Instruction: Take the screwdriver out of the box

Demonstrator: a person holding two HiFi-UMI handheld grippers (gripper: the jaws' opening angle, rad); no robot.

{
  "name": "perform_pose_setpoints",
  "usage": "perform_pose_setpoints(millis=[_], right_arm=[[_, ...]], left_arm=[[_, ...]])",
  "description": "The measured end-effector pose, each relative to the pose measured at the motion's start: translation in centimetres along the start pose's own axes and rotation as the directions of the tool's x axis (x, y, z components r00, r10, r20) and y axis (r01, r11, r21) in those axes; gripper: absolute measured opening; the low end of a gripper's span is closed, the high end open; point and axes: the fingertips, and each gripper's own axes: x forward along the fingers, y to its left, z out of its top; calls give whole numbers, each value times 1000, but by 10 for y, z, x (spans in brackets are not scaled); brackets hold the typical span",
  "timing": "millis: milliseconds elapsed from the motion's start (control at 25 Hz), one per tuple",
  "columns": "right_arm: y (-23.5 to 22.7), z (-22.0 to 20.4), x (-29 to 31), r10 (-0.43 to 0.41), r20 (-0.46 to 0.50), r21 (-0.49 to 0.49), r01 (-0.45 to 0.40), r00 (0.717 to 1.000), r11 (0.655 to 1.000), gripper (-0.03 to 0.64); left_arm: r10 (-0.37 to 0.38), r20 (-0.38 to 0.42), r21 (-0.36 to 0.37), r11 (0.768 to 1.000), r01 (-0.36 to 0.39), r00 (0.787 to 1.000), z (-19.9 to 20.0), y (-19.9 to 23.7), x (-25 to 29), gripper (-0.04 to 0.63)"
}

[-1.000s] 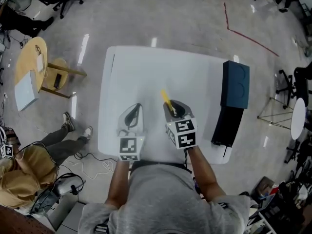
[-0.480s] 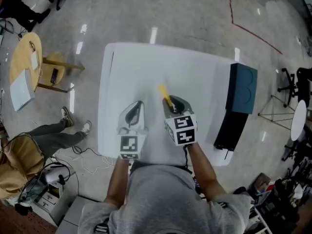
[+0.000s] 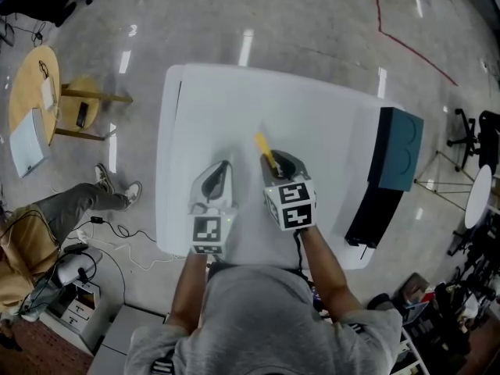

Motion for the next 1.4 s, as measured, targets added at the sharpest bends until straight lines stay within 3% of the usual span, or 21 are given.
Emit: perform_pose_setpoints(millis=[1400], right_arm=[[-11,-20,55,8,-70,-12,-9,998,1000,87]], left_arm=[[2,-94,-64,998,-8,996,-40,25,33,12]])
